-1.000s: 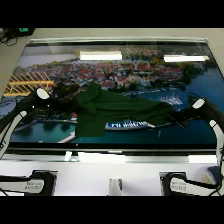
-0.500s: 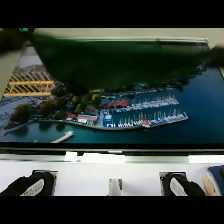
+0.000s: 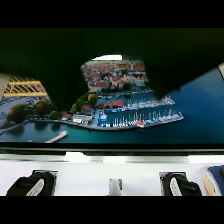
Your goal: Fold the shirts.
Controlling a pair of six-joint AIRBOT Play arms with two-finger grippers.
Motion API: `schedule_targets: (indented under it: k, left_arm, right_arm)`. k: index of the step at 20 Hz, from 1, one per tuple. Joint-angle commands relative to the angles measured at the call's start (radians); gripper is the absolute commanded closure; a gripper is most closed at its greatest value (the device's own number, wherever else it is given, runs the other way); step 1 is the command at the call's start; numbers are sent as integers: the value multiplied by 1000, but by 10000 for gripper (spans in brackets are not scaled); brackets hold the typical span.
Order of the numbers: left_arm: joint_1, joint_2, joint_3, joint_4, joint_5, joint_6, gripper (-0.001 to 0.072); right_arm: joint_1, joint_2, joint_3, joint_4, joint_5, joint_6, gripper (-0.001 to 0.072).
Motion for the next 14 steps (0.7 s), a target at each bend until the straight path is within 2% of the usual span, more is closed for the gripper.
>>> schedule_targets:
  k: [1,3,6,10,12,14]
  left_arm:
    - [1,16,15,51,-102,-9,677]
    - [1,11,13,145,-125,-10,677]
    - [1,-42,-10,300,-271,-80,676]
    - [0,-172,-225,307,-473,-79,675]
    - [0,-254,-380,307,-481,-75,675]
    - [0,-345,-518,307,-417,-76,675]
  right_arm:
    - [0,19,8,-28,118,55,690]
    - [0,16,8,-78,137,55,690]
    - [0,-37,8,-126,230,55,690]
    - [0,-249,-46,-85,549,52,691]
    - [0,-373,-151,-35,618,44,691]
    - [0,-486,-282,-34,544,14,691]
